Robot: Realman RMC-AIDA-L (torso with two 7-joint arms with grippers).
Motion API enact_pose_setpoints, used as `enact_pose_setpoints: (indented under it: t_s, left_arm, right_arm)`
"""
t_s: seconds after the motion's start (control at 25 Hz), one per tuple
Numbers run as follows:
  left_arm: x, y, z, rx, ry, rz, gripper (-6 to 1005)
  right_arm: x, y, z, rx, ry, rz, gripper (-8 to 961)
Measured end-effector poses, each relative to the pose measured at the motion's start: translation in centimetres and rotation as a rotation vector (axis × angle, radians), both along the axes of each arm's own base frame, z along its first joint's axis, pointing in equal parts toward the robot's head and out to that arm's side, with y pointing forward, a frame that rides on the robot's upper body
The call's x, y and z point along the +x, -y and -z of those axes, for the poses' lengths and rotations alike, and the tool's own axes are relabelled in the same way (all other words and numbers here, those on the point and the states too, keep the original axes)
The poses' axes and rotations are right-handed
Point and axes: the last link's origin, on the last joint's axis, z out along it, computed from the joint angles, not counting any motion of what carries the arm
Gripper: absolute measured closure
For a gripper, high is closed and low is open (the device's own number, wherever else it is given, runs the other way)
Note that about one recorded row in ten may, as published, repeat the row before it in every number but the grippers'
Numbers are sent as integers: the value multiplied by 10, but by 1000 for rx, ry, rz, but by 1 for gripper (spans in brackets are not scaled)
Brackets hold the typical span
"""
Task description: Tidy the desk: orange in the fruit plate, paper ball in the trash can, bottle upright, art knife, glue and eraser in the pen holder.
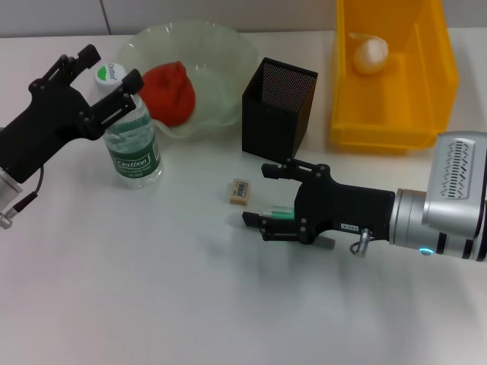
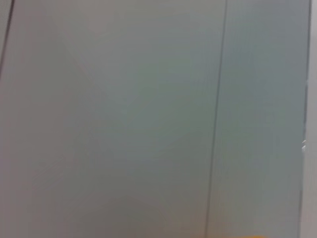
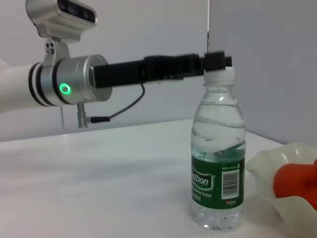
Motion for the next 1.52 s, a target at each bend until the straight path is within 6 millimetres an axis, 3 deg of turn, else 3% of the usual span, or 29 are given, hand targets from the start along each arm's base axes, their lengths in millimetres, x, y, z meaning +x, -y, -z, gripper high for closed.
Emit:
enact_pose_setpoints:
  t_s: [0.28,0.32,0.48,0.52,0.56,0.6,0.8,0.84,0.92,1.24,1.52]
  left_arm:
    - [13,8,-20,44,122,98,169]
    - [17,12,-32,21,177,134,155]
    - [17,12,-32,21,177,134,157]
    - [23,22,-35,-95,209,190,157]
    - [23,22,-35,-95,209,190,158]
    - [23,36,-30,-174,190,232,158]
    - [20,48,-25,-237,158,252,158]
    - [9,60,-16,-316,73,239,158]
    - [2,65,-13,-348,25,230,158]
    - [-10,72,-5,-427,-99,230,158]
    - [-14,72,10,-453,-175,215,158]
  right_arm:
    - [-2,1,-1,1,-19,-3,113]
    - [-3,1,-2,4,-31,-2,113]
    - [-5,1,-9,28,-90,3,114]
    - [-6,1,-11,32,-106,3,114]
    - [-7,2,-13,33,-117,3,114]
    - [-7,2,-14,33,-127,2,114]
    - [-9,2,-21,40,-171,12,113]
    - [-9,1,-22,40,-179,20,113]
    - [-10,-1,-25,34,-194,35,113]
    - [-20,-14,-46,-38,-257,83,118]
    - [-38,-30,-67,-190,-137,86,119]
